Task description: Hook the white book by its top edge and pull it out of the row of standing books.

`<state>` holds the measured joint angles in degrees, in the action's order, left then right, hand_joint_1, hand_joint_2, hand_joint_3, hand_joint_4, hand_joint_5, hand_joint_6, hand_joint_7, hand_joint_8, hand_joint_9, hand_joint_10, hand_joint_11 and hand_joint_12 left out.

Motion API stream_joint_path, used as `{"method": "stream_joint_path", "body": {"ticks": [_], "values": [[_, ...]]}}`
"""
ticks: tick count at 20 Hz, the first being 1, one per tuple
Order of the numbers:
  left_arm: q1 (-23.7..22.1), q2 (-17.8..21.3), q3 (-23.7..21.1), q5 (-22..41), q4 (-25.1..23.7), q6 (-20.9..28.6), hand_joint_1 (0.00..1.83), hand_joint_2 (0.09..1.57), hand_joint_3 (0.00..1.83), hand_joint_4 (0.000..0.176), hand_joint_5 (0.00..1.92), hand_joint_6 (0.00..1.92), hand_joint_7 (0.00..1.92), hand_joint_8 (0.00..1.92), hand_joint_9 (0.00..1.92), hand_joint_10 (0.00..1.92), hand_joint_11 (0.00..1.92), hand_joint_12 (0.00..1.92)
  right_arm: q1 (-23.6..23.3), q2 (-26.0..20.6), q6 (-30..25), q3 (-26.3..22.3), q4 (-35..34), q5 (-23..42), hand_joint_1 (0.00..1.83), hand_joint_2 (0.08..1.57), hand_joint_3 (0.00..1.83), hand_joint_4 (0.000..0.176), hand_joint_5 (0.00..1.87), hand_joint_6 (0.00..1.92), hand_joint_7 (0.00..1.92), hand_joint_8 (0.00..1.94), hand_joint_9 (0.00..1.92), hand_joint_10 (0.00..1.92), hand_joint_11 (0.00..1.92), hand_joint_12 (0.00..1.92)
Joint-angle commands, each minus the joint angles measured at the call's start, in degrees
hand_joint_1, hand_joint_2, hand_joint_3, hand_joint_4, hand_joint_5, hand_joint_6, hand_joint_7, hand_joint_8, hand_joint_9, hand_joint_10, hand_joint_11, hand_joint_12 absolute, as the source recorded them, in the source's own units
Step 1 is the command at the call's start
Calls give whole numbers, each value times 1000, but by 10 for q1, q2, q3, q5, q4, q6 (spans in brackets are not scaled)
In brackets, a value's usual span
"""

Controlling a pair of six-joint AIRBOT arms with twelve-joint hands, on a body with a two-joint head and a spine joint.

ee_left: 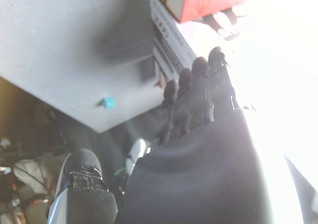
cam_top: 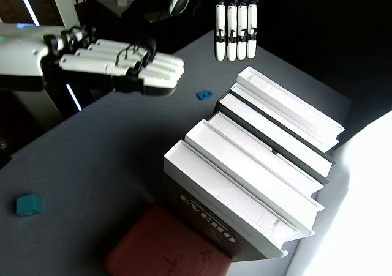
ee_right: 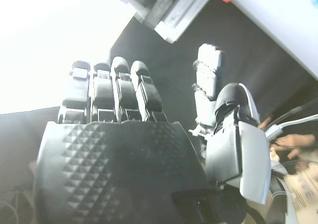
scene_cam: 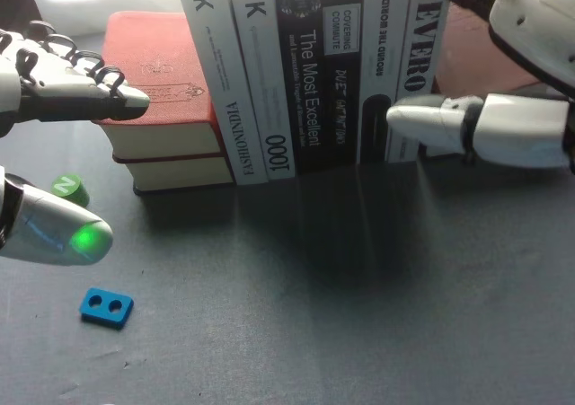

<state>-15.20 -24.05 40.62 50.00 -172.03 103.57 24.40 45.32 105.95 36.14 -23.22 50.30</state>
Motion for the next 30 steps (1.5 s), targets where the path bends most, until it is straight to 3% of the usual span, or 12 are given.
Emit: {"method": "stream_joint_path", "body": {"ticks": [1,10,21,30], "values": [[-5,1,-1,-52,-5,1,0,1053,12,0,0,0,0,0,0,0,0,0,-8,1,14,4,10,85,0,1098,0,0,20,2,0,0,0,0,0,0],[4,1,-8,-52,-5,2,0,1062,10,0,0,0,0,0,0,0,0,0,-11,54,102,47,-51,117,0,1116,2,0,8,0,0,0,0,0,0,0],[-7,-2,3,-52,-5,2,0,1071,9,0,0,0,0,0,0,0,0,0,-16,109,102,103,-70,97,0,1120,0,0,0,0,0,0,0,0,0,0],[-13,-3,24,-52,-5,1,0,1069,4,0,0,0,0,0,0,0,0,0,1,112,106,105,-70,72,0,1146,7,0,0,0,0,0,0,0,0,0]]}}
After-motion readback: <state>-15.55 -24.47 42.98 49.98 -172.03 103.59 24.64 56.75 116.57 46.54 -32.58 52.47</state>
